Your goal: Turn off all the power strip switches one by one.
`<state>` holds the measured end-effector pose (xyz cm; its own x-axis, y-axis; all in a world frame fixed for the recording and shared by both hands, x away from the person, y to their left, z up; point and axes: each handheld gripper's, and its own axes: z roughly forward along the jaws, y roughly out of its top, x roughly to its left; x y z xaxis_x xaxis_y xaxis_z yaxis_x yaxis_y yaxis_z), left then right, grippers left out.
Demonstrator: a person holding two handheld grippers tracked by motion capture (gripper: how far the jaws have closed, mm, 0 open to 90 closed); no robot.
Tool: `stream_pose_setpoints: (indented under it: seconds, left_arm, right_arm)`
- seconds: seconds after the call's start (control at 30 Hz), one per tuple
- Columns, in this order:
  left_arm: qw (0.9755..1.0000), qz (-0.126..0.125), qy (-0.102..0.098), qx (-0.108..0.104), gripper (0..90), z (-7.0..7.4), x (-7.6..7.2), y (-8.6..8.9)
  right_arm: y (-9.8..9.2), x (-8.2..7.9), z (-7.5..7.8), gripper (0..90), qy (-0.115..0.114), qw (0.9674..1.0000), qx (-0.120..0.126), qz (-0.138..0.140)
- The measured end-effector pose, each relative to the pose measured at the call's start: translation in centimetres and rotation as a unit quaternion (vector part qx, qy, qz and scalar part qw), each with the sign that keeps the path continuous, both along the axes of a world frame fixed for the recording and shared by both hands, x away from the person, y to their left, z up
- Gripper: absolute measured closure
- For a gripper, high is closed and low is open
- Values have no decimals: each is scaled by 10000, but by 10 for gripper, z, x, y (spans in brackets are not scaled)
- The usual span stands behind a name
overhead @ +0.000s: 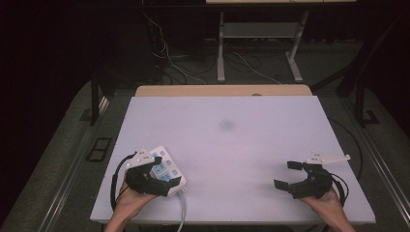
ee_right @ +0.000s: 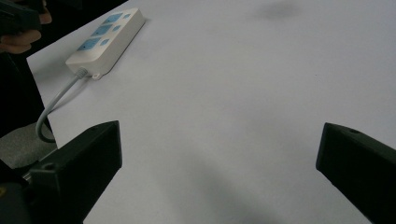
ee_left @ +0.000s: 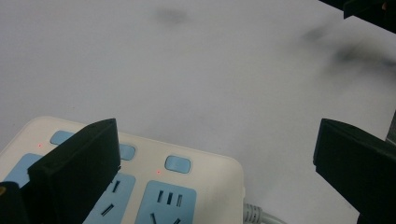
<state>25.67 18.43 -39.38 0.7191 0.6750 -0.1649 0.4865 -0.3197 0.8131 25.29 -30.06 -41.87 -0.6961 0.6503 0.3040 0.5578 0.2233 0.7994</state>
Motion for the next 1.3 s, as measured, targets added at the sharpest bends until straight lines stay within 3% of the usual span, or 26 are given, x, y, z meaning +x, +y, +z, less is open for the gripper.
stream_pose_setpoints:
  seconds: [0.43, 0.87, 1.27, 1.3]
  left_arm:
    - [9990, -225, 290, 268, 3, 2, 15, -1]
    - [9967, -389, 439, 557, 36, 9, 32, -4]
    - [9943, -547, 583, 701, 199, 4, 39, -5]
    - [9936, -578, 608, 752, 259, 4, 40, -6]
  right_arm:
    - [0, -1, 1, 2, -13, 10000, 26, 12]
    - [2, -1, 1, 2, 1, 10000, -4, 52]
    - [2, 0, 1, 2, 5, 10000, -16, 66]
    - [1, 0, 1, 2, -1, 10000, -18, 64]
